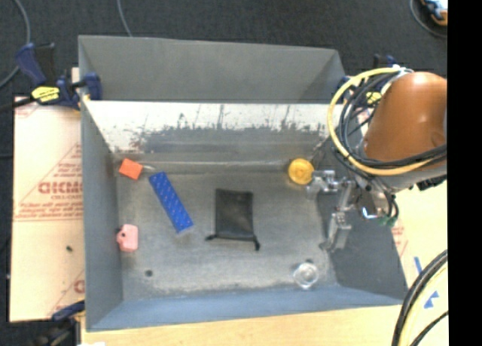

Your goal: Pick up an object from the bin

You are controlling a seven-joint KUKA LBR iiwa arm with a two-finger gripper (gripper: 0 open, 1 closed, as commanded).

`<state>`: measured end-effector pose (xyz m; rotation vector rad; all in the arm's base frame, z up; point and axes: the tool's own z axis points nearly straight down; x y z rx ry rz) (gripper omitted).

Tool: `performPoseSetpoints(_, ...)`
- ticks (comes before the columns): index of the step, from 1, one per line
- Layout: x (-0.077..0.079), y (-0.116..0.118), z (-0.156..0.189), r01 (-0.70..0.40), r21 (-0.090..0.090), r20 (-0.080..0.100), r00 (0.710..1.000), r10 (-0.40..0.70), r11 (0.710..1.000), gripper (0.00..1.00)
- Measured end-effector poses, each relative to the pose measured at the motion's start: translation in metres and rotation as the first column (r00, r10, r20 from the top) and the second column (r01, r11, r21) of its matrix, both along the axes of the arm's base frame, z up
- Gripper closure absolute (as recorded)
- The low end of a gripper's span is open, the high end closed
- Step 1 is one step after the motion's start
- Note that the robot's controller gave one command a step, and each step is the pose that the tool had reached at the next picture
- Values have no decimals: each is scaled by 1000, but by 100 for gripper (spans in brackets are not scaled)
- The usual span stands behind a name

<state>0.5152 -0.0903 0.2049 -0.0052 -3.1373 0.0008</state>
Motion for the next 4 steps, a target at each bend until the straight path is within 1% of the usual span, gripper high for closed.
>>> performPoseSetpoints(1,2,1,4,-4,-1,8,1000,4,1000,0)
performPoseSetpoints(2,24,42,-44,134,0,9,991,-134,991,0)
performPoseSetpoints(3,48,76,-57,-181,-3,13,983,181,984,0)
performPoseSetpoints(4,23,106,-124,168,1,13,986,-168,986,0)
